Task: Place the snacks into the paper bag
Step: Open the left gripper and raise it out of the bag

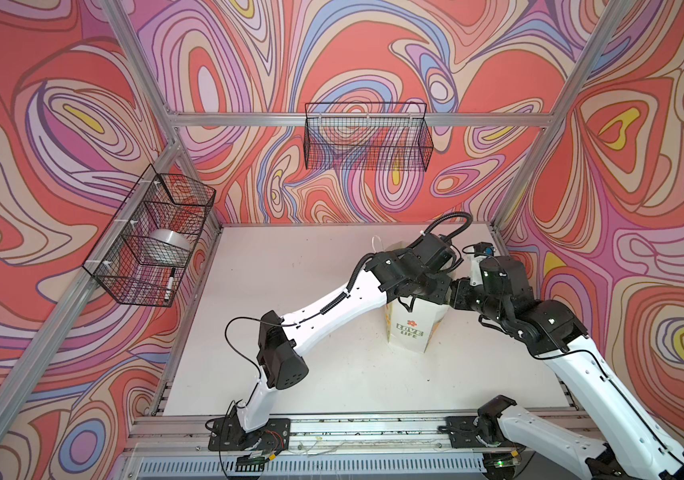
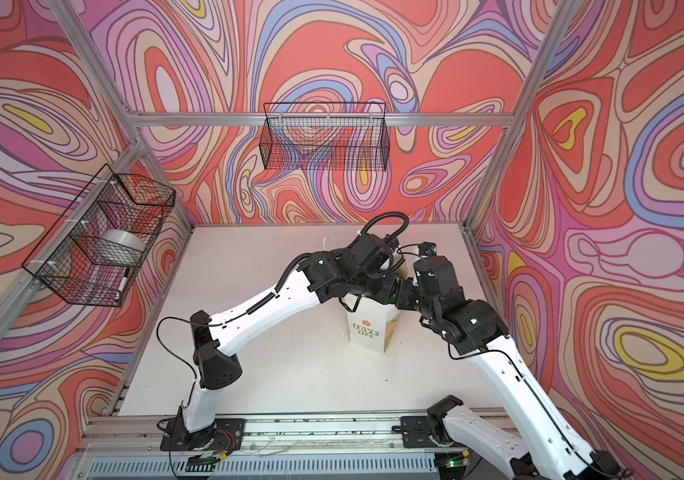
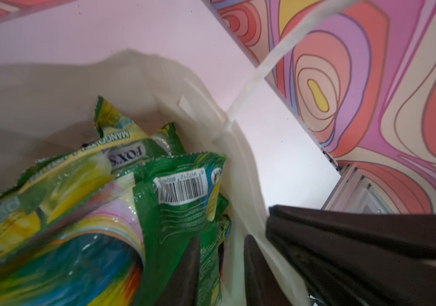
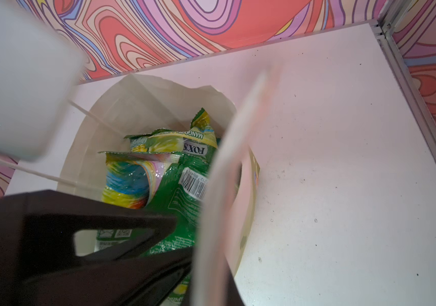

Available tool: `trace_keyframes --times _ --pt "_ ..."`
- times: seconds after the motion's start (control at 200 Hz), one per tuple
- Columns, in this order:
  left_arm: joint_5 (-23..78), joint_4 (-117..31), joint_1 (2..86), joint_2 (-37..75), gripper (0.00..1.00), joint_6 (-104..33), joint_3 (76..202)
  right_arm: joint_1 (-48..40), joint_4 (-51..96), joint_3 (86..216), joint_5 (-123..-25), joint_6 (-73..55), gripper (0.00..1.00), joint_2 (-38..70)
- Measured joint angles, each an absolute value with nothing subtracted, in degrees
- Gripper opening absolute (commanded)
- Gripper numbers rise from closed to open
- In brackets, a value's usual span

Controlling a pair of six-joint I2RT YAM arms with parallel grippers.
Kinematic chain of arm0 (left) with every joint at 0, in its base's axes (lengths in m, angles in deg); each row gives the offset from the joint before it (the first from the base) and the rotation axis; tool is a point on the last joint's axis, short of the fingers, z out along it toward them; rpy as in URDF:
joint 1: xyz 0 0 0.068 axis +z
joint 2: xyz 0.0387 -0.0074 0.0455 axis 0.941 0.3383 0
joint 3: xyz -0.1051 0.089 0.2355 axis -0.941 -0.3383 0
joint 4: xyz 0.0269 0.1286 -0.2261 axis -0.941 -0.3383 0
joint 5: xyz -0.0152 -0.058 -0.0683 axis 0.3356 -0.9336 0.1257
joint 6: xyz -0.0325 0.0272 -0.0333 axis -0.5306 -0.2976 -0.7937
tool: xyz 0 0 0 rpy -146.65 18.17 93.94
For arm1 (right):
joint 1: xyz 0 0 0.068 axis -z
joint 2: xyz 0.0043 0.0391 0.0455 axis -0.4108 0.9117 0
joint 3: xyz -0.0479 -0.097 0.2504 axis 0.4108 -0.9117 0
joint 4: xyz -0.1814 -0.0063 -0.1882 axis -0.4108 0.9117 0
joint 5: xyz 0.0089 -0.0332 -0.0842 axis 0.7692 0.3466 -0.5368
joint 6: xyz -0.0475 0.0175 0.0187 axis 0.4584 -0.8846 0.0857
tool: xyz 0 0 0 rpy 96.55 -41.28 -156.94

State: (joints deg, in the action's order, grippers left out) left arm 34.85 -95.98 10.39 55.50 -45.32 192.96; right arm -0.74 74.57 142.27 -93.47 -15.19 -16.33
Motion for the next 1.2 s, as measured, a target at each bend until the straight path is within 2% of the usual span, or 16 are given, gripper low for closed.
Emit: trace_keyframes --times 0.165,0.325,0.441,0.656,0.761,0.901,1.041,1.197 --pt "32.36 -94.23 12.29 56.07 0.30 -46.26 188.74 -0.74 75.14 142.38 -93.76 -15.19 0.00 -16.33" --pt "29.32 -93.51 15.03 57.58 0.39 -46.56 190.12 -0.74 74.59 142.38 -93.76 -15.41 0.00 -16.38" --pt "27.88 -94.84 15.68 59.26 0.49 -46.06 193.81 -0.74 74.42 142.40 -93.98 -15.43 0.00 -16.38" --pt "26.50 -95.54 16.03 56.42 0.75 -43.63 196.28 -0.74 74.46 142.40 -94.02 -15.63 0.00 -16.38" --pt "26.30 -94.27 16.23 50.17 0.86 -42.10 194.71 -0.74 74.48 142.40 -94.08 -15.70 0.00 -16.38" --pt "28.55 -90.27 16.23 36.07 1.00 -39.79 187.47 -0.74 74.48 142.40 -94.22 -15.70 0.00 -16.38" --pt "35.55 -87.56 16.36 24.23 1.00 -37.54 179.80 -0.74 74.46 142.40 -94.26 -15.70 0.00 -16.38" --pt "43.02 -88.64 18.55 23.44 1.00 -37.19 178.05 -0.74 74.26 142.40 -94.26 -15.68 0.00 -16.07"
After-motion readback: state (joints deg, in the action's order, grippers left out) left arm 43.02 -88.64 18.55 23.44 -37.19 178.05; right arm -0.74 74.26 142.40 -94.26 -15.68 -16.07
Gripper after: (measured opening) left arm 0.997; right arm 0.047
